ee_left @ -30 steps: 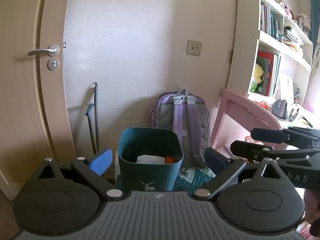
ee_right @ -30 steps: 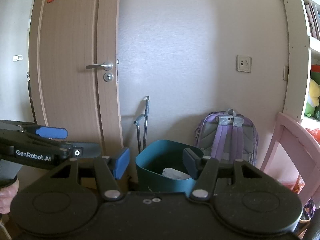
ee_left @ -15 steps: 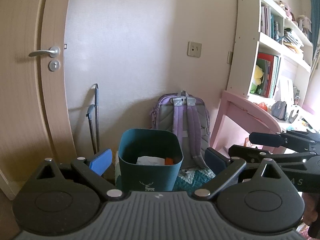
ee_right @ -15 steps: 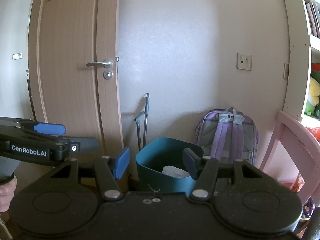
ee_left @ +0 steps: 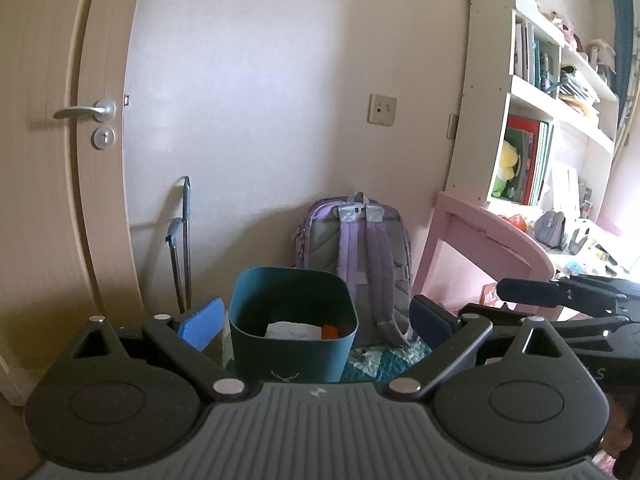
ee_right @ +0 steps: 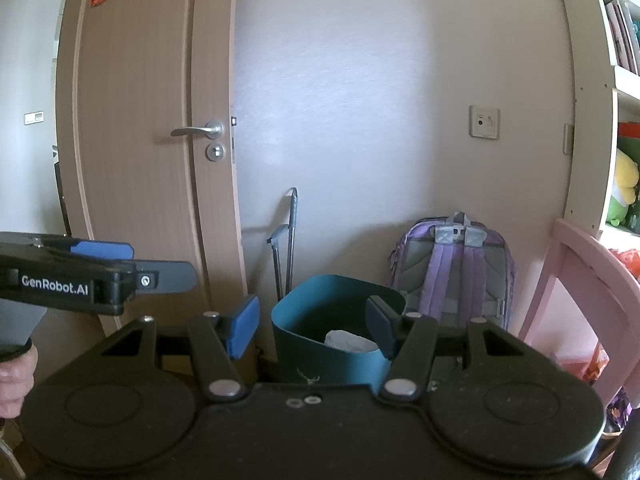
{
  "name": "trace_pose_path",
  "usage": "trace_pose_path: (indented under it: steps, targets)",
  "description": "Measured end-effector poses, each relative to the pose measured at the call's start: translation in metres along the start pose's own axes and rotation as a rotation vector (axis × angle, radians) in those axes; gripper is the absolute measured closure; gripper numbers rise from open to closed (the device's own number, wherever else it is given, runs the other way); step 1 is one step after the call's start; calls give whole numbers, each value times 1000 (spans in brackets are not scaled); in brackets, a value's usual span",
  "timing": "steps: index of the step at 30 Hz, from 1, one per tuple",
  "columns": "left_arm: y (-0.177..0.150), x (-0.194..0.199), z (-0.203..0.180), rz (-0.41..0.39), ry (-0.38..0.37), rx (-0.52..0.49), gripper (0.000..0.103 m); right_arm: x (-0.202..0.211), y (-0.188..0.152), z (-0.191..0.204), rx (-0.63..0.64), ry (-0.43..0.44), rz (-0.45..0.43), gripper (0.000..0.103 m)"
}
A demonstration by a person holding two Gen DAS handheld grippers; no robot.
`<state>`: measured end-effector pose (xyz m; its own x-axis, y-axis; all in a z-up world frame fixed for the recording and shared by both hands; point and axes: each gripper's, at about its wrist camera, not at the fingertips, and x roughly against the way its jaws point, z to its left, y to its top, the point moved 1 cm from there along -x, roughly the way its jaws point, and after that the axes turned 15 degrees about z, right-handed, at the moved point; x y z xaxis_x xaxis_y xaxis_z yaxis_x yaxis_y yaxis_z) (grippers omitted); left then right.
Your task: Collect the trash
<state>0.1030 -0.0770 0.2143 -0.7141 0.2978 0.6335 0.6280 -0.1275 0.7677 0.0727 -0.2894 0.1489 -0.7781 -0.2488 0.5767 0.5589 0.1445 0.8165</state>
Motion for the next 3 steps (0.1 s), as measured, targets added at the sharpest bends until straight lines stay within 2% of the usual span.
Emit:
trace_pose_path:
  steps: [3]
  targets:
    - [-2, -1, -3, 3, -2, 0, 3, 2, -5, -2, -12, 2, 1, 45]
